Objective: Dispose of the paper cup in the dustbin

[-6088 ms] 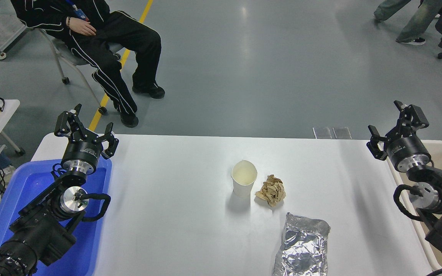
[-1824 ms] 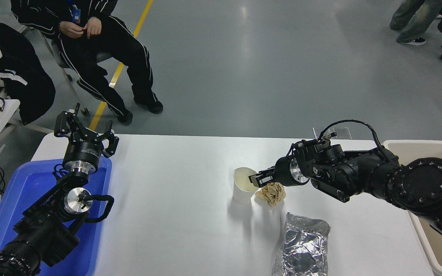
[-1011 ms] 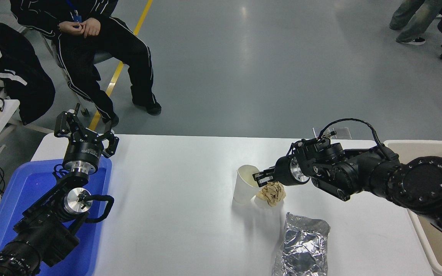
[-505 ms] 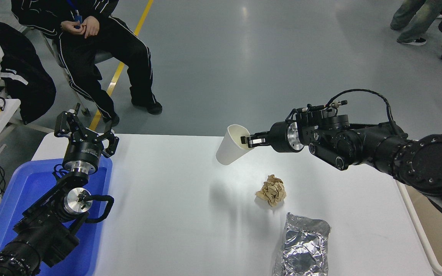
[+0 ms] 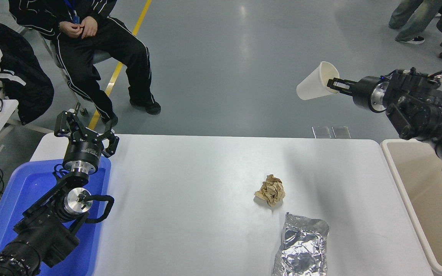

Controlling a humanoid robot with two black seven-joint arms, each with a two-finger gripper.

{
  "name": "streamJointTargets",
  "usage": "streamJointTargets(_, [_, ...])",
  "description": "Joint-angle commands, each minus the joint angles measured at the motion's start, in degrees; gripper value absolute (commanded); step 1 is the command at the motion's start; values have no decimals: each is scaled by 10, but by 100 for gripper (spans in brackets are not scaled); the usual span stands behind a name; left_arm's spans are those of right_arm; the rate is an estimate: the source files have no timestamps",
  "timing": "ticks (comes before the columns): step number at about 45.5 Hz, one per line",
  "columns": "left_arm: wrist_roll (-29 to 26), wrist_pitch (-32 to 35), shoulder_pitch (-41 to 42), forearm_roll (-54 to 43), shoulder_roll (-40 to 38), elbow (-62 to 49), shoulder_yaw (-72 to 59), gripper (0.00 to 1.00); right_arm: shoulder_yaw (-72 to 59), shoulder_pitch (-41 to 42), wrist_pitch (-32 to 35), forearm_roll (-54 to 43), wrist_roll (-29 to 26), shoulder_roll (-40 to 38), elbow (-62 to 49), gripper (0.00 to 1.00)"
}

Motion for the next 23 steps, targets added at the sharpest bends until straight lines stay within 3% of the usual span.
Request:
streamJointTargets(1, [0, 0, 0, 0, 0, 0, 0, 100, 63, -41, 7, 12, -103, -69, -67, 0])
streamJointTargets(5, [0, 0, 0, 0, 0, 0, 0, 100, 87, -64, 3, 13, -132, -94, -72, 0])
streamJointTargets(16, [0, 0, 0, 0, 0, 0, 0, 100, 162, -128, -3, 11, -142, -158, -76, 0])
streamJointTargets(23, [0, 0, 0, 0, 0, 0, 0, 100, 183, -168, -4, 12, -200, -162, -103, 0])
